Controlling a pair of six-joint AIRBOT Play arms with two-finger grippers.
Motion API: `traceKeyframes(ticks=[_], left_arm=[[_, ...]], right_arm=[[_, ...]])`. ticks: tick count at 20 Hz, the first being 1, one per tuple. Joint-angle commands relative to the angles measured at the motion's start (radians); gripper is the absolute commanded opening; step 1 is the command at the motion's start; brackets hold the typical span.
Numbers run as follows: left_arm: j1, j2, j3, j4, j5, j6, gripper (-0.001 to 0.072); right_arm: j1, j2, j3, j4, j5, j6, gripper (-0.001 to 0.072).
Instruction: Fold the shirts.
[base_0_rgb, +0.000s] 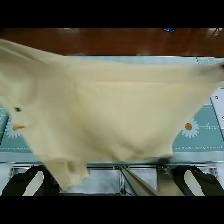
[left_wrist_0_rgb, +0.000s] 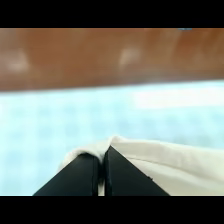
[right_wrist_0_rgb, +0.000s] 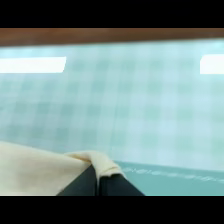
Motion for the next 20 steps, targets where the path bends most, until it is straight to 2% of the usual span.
traceKeyframes(ticks=[1,4,6,9,11,16,20], left_arm=[[-0.003,-0.196,-0.151,-0.058,0.098,0.000,0.0024],[-0.003,-0.463,-0.135,-0.138,0.249,-0.002,0.0024],[-0.004,-0.647,-0.063,-0.181,0.305,-0.030,0.0024],[-0.017,-0.891,0.095,-0.211,0.269,-0.080,0.0024],[-0.033,-0.990,0.170,-0.237,0.226,-0.083,0.0024],[-0.040,-1.041,0.243,-0.240,0.137,-0.076,0.0025],[0.037,-1.037,0.320,-0.238,-0.136,-0.002,0.0025]], right_arm=[[0.032,-0.152,-0.216,0.064,-0.194,-0.074,0.0024],[0.054,-0.427,-0.179,0.105,-0.352,-0.098,0.0025],[0.055,-0.628,-0.073,0.135,-0.377,-0.096,0.0025],[0.055,-0.887,0.131,0.193,-0.328,-0.067,0.0025],[0.055,-1.003,0.236,0.200,-0.300,-0.024,0.0024],[0.048,-1.064,0.295,0.184,-0.245,-0.011,0.0025],[0.003,-1.028,0.295,0.116,-0.048,-0.070,0.0025]])
